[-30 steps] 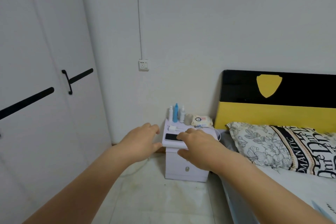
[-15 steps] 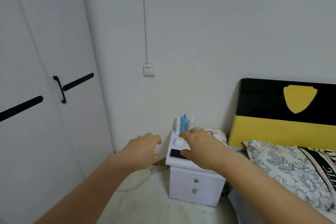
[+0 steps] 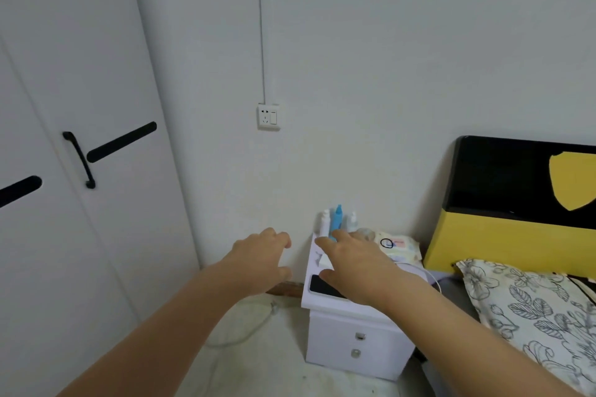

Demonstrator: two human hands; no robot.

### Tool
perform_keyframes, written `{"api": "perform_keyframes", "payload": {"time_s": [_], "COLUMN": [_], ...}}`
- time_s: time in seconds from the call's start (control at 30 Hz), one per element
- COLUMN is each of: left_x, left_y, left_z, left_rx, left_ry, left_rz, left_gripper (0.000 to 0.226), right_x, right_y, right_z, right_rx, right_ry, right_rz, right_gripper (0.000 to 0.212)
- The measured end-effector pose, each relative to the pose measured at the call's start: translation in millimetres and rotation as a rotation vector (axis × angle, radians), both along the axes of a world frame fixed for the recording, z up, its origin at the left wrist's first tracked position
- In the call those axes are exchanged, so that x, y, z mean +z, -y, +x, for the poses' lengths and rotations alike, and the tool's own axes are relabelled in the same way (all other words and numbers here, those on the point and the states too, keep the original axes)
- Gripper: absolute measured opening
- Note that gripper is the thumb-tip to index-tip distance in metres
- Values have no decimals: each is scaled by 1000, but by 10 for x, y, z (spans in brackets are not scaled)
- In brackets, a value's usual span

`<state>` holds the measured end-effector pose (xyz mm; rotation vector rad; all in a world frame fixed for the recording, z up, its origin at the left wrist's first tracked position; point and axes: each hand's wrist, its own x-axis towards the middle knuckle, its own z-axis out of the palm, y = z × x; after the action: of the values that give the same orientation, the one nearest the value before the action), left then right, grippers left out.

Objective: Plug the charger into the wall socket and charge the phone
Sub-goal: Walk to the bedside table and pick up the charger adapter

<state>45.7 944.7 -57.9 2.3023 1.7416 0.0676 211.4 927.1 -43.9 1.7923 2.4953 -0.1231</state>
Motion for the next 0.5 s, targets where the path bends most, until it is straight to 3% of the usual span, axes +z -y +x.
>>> {"api": "perform_keyframes", "payload": {"time_s": [0.5], "left_x": [-99], "left_y": [-1551], "left_z": [-568], "left_rx": [-115], "left_ry": [29], "left_rz": [-34], "left_gripper": [42], "right_x": [-212], "right_y": [-1304], "right_z": [-570], "right_rx": [-95], "right_ry": [14], "right_rz": [-47], "right_gripper": [38]}}
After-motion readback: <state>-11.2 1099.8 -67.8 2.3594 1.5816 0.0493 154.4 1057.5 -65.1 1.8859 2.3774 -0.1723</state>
